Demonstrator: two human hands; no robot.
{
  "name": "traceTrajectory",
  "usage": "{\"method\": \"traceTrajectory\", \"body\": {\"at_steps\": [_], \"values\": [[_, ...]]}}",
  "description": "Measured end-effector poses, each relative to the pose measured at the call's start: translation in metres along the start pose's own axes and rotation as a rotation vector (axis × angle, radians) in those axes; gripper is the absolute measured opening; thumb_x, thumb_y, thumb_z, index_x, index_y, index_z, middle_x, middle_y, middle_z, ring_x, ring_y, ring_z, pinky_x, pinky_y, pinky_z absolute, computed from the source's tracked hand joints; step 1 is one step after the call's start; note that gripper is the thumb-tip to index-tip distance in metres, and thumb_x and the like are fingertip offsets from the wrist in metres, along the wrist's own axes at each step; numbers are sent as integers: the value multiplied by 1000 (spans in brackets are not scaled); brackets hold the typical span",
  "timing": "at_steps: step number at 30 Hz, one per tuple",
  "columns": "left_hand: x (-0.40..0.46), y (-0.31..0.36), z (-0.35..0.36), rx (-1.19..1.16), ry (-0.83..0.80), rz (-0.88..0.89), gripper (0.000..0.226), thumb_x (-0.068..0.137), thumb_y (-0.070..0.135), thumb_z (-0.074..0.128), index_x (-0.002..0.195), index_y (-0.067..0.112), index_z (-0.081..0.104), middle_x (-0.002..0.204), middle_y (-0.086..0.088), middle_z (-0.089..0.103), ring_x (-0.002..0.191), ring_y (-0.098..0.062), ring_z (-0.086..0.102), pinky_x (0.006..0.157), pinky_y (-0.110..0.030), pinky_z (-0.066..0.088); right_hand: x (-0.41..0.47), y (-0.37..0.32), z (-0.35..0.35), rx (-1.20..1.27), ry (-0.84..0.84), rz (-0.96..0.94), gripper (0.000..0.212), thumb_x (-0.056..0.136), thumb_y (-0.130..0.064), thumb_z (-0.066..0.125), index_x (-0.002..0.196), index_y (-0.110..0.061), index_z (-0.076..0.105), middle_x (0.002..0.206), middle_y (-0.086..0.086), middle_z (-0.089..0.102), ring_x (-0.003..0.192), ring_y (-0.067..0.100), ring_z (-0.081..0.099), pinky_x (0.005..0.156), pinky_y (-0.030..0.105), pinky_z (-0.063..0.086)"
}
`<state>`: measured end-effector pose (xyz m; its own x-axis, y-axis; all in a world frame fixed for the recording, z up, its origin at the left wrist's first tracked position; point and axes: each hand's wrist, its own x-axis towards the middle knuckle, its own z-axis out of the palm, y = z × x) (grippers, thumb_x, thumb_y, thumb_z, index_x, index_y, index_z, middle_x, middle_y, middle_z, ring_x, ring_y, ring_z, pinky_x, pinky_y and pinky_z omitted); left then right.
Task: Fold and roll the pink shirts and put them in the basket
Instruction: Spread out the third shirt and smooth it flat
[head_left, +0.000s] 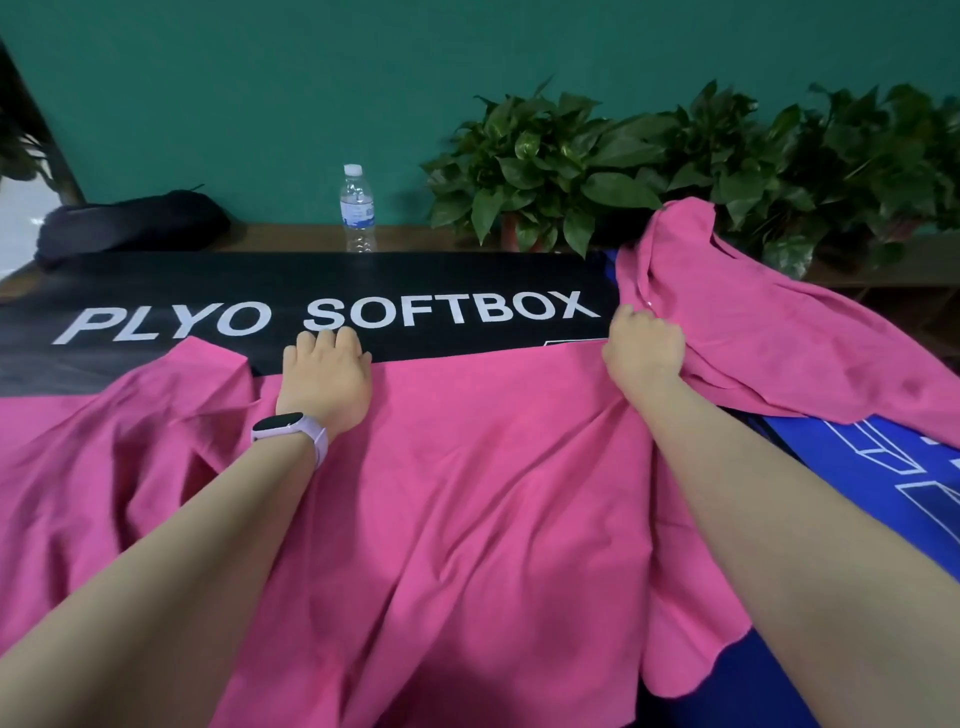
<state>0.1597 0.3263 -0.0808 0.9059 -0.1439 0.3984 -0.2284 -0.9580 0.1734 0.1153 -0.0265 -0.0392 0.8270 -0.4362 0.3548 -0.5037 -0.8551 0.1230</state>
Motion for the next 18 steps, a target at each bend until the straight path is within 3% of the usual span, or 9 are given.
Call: {"method": "traceTrajectory", "body": {"at_steps": [2, 4, 7, 9, 11, 13, 15, 18], "values": [[0, 0, -1, -7, -22, 3, 21, 104, 25, 37, 105, 10, 51, 111, -13, 58, 100, -35, 43, 87, -46, 31, 1, -25, -20, -194, 62, -126, 34, 90, -17, 60, 122, -11, 52, 118, 12, 58, 105, 30, 62, 84, 37, 49], [0, 0, -3, -19, -29, 7, 20, 104, 24, 35, 103, 12, 50, 109, -11, 58, 98, -34, 43, 87, -45, 31, -9, -65, -41, -110, 74, -191, 37, 88, -27, 62, 122, -12, 54, 120, 11, 57, 107, 31, 60, 87, 39, 46], [1, 0, -3, -34, -30, -5, 18, 103, 24, 36, 103, 13, 50, 108, -10, 58, 97, -33, 43, 85, -44, 30, -48, -150, -75, 577, -13, -212, 24, 87, -30, 60, 102, -12, 62, 108, 8, 62, 96, 30, 61, 79, 39, 47], [2, -3, 0, -68, -57, -5, 19, 100, 22, 40, 112, 14, 52, 111, -10, 57, 99, -33, 43, 84, -43, 30, -77, -207, -95, 1175, -238, -130, 13, 86, -29, 62, 85, -15, 61, 91, -2, 65, 86, 22, 61, 74, 34, 48], [5, -8, 0, -219, -124, -51, 31, 100, 17, 42, 129, 12, 50, 122, -13, 57, 109, -36, 46, 91, -42, 34, -106, -252, -103, 1615, -394, 39, 11, 86, -26, 65, 79, -19, 60, 80, -10, 63, 80, 14, 60, 71, 30, 47], [9, -12, -2, -294, -138, -80, 28, 100, 16, 41, 125, 15, 54, 119, -7, 60, 113, -33, 48, 89, -39, 37, -128, -273, -95, 1810, -329, 188, 6, 88, -19, 63, 83, -16, 62, 79, -8, 63, 76, 11, 60, 73, 26, 50], [8, -16, -3, -361, -42, -102, 13, 93, 22, 45, 101, 24, 56, 91, 11, 57, 100, -24, 46, 78, -34, 29, -137, -275, -78, 1918, -265, 305, 4, 89, -11, 58, 86, -12, 61, 81, -4, 63, 74, 10, 58, 71, 25, 49], [3, -17, -16, -780, 21, -252, 18, 93, 8, 44, 96, 22, 55, 78, 12, 53, 96, -26, 48, 82, -37, 33, -132, -273, -63, 1899, -265, 307, 13, 93, -6, 51, 86, -13, 58, 85, -2, 63, 79, 13, 59, 70, 22, 47]]}}
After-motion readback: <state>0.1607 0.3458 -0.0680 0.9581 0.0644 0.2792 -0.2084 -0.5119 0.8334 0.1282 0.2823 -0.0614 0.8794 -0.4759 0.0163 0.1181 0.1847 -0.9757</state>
